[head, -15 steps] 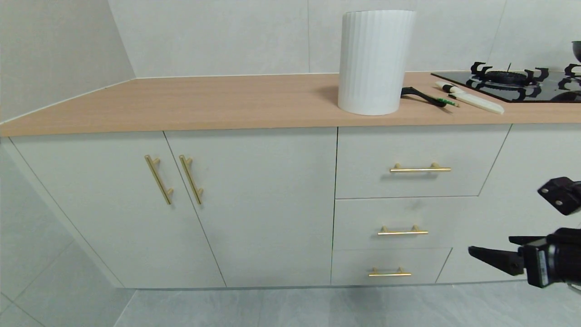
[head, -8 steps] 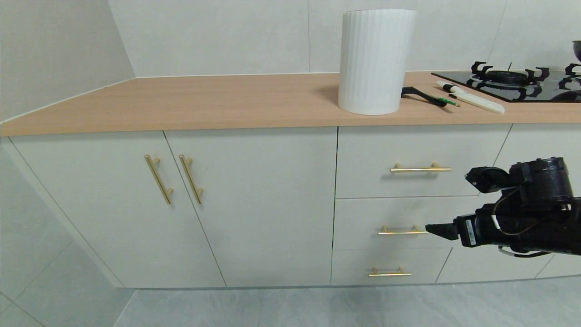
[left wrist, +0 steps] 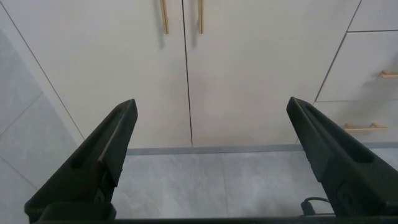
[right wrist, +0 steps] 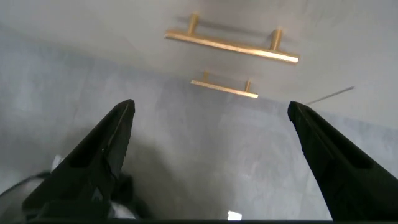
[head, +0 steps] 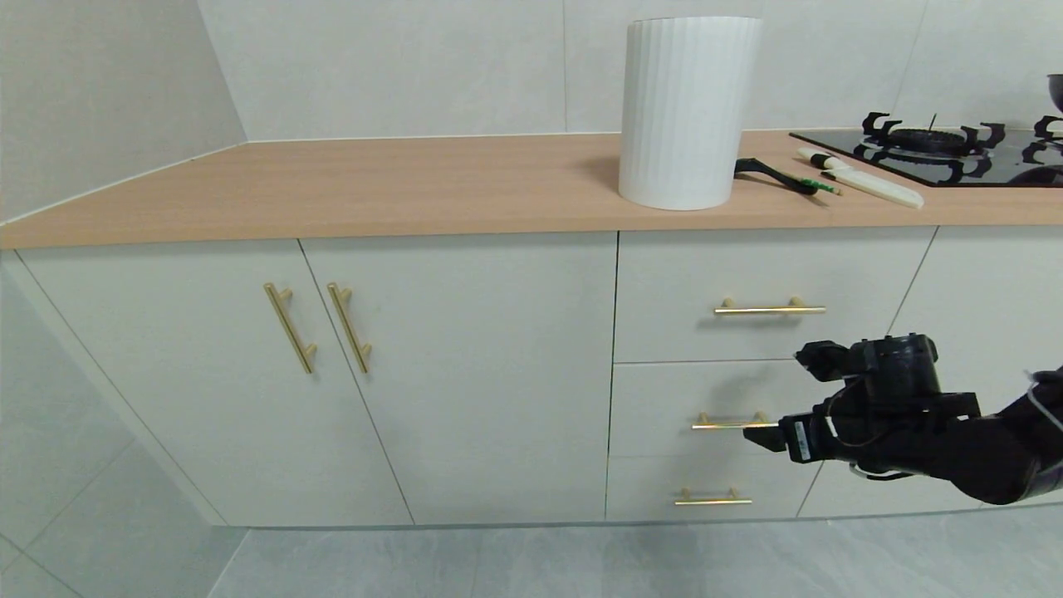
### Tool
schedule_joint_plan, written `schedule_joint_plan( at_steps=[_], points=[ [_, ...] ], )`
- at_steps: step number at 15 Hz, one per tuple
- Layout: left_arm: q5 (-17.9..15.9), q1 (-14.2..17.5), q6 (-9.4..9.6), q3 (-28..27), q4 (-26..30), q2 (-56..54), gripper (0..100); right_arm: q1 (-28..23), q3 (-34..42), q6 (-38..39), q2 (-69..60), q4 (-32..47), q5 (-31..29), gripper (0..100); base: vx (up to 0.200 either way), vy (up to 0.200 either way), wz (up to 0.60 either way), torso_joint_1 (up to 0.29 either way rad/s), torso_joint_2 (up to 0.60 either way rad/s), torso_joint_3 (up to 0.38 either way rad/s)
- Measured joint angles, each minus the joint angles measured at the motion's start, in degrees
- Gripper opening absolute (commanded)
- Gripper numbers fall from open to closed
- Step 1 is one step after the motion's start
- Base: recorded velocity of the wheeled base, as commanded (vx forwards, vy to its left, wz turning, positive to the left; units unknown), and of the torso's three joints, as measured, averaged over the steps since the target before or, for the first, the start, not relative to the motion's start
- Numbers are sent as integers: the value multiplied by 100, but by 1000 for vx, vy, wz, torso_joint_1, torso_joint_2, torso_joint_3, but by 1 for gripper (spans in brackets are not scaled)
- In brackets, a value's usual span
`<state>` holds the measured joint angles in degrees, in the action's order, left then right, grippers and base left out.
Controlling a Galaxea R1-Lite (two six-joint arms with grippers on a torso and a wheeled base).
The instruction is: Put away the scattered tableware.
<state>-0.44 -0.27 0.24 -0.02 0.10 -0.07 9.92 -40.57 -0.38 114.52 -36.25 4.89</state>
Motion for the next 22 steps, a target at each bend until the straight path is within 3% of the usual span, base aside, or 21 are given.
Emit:
schedule_joint_plan(
  at_steps=[5,7,14,22],
  points=[
    [0,0,0,0,0,0,100,62,-17,394,1186,-1907,-581,100,0,0,0,0,0,0],
    [0,0,0,0,0,0,100,107,-105,429,1616,-2275,-847,100,0,0,0,0,0,0],
    [0,0,2,2,0,0,100,149,-763,937,2408,-2522,-1323,100,0,0,0,0,0,0],
    [-2,0,0,0,0,0,100,127,-956,937,2699,-2881,-1413,100,0,0,0,0,0,0]
  ],
)
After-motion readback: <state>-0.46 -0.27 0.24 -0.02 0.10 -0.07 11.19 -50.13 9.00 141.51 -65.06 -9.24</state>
